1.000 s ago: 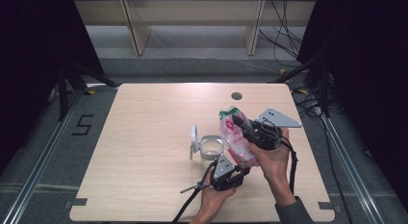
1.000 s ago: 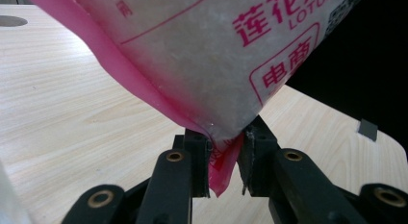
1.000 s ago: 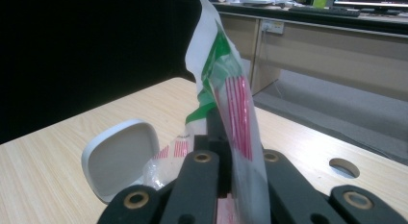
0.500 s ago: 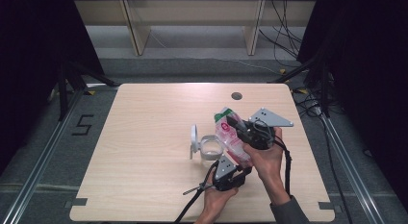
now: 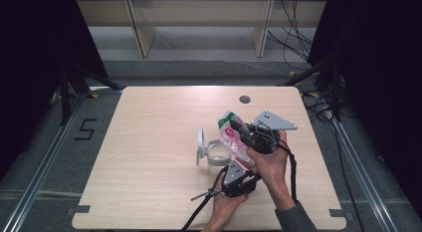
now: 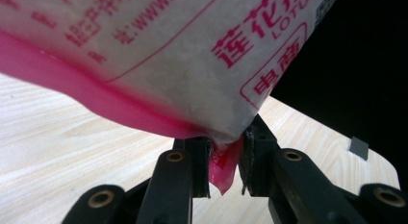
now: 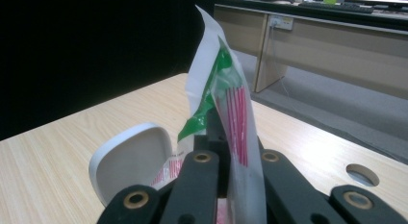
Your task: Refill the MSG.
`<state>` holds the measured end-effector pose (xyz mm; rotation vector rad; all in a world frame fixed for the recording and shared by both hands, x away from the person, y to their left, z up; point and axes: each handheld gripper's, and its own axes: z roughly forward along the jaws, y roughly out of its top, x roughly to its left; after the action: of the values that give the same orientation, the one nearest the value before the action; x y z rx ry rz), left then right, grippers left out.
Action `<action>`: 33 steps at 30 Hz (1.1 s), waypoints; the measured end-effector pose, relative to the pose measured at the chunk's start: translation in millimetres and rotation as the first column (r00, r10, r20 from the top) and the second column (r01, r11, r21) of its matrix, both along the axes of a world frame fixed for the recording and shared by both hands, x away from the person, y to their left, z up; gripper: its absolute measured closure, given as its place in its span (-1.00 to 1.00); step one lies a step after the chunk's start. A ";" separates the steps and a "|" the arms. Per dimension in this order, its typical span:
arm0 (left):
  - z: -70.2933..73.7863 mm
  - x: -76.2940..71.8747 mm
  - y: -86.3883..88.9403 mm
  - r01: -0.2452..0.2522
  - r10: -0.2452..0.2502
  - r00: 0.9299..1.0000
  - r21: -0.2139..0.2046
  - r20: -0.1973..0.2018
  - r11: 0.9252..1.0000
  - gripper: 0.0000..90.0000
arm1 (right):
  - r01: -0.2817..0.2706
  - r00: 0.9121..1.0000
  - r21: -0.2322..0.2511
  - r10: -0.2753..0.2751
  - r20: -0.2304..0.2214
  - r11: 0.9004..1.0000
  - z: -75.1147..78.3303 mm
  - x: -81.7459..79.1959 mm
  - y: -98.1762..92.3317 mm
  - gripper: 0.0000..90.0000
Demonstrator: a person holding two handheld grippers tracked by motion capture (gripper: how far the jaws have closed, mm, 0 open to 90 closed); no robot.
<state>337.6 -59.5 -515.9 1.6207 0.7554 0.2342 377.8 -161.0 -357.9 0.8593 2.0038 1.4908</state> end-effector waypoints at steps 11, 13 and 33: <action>0.0 1.9 -2.5 0.001 -0.001 1.000 0.013 0.001 1.000 0.69 | -0.002 1.000 -0.010 0.002 -0.021 1.000 -3.3 2.5 7.8 1.00; 0.8 2.3 -3.9 -0.002 0.002 1.000 0.003 -0.001 1.000 0.69 | -0.012 1.000 -0.027 0.011 -0.006 1.000 -2.4 3.8 8.5 1.00; 3.0 3.5 -9.2 -0.004 0.004 1.000 -0.012 0.020 1.000 0.69 | -0.009 1.000 -0.082 0.010 0.013 0.997 -2.8 3.9 21.4 1.00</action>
<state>341.1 -68.7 -512.8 1.6037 0.7434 0.2486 381.7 -139.6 -360.6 0.8053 2.0469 1.4057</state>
